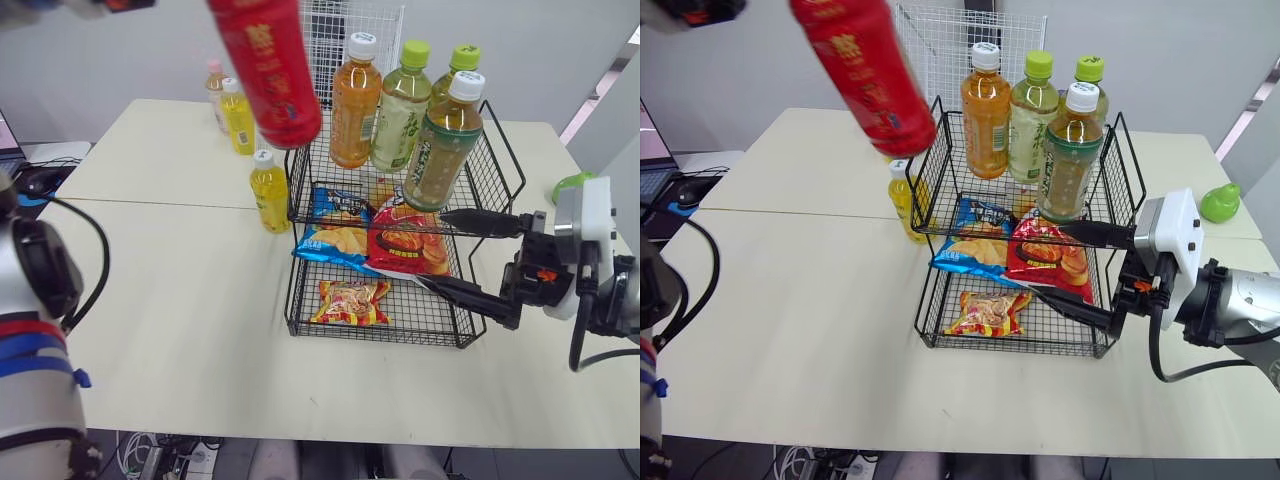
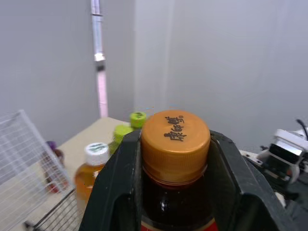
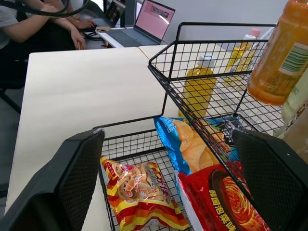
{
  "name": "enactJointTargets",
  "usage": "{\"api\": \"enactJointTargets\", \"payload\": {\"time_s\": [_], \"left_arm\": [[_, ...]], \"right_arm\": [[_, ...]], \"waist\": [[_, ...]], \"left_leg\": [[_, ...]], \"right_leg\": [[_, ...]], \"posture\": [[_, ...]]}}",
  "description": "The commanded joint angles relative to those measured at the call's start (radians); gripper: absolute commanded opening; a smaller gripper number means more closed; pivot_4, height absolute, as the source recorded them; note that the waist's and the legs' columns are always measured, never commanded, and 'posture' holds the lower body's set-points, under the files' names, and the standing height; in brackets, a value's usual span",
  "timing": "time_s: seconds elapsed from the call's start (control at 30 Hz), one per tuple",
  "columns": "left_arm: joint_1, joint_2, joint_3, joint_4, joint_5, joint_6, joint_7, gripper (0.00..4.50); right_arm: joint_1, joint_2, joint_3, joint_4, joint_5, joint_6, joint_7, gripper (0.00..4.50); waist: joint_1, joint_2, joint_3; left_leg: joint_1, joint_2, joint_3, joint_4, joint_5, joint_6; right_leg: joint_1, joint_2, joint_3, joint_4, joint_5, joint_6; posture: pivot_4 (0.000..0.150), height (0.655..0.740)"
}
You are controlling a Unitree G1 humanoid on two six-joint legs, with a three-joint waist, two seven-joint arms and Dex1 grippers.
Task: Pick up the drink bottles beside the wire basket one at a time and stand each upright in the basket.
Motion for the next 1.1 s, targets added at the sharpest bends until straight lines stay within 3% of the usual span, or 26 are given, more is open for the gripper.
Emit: {"api": "enactJointTargets", "payload": {"time_s": [0.03,0.23,0.33,0.43,0.73,1.1], "left_arm": [[-0.028,-0.058,-0.057,0.015,0.07,-0.113,-0.068,1.35],[0.028,-0.213,-0.118,0.079,0.203,-0.338,-0.09,1.35],[0.048,-0.276,-0.118,0.103,0.235,-0.394,-0.084,1.35],[0.063,-0.327,-0.122,0.121,0.263,-0.436,-0.083,1.35],[0.043,-0.426,-0.122,0.237,0.337,-0.507,-0.069,1.35],[0.016,-0.46,-0.099,0.331,0.359,-0.521,-0.129,1.35]], "right_arm": [[0.007,-0.008,-0.058,-0.028,-0.008,-0.007,-0.026,4.5],[0.043,-0.011,-0.122,-0.054,0.012,-0.001,-0.053,4.5],[0.076,-0.105,-0.422,-0.009,0.196,0.088,0.016,4.5],[0.115,-0.15,-0.55,-0.008,0.273,0.136,0.015,4.5],[0.124,-0.196,-0.572,-0.006,0.355,0.142,-0.053,4.5],[0.138,-0.187,-0.578,-0.006,0.351,0.135,-0.05,4.5]], "waist": [[-0.001,0.0,0.0],[0.0,0.0,0.0],[0.0,0.002,0.001],[0.0,0.002,0.002],[-0.002,0.002,0.001],[-0.002,0.002,0.001]], "left_leg": [[0.0,0.0,0.0,0.0,0.0,0.0],[-0.001,0.0,0.0,0.0,0.0,0.0],[-0.002,-0.001,0.001,0.0,0.0,0.0],[-0.002,-0.001,0.002,-0.001,0.0,0.0],[-0.001,-0.001,0.002,0.0,0.0,0.0],[-0.001,-0.001,0.001,0.0,0.0,0.0]], "right_leg": [[0.0,0.0,0.0,0.0,0.0,0.0],[-0.001,0.0,0.001,0.0,0.001,-0.002],[-0.001,0.0,0.002,0.0,0.001,-0.002],[0.0,-0.001,0.002,-0.001,0.001,-0.002],[0.0,0.0,0.003,0.0,0.001,-0.001],[0.0,0.0,0.002,-0.001,0.001,-0.001]], "posture": [[0.15,0.736],[0.15,0.736],[0.15,0.736],[0.15,0.736],[0.15,0.736],[0.15,0.736]]}}
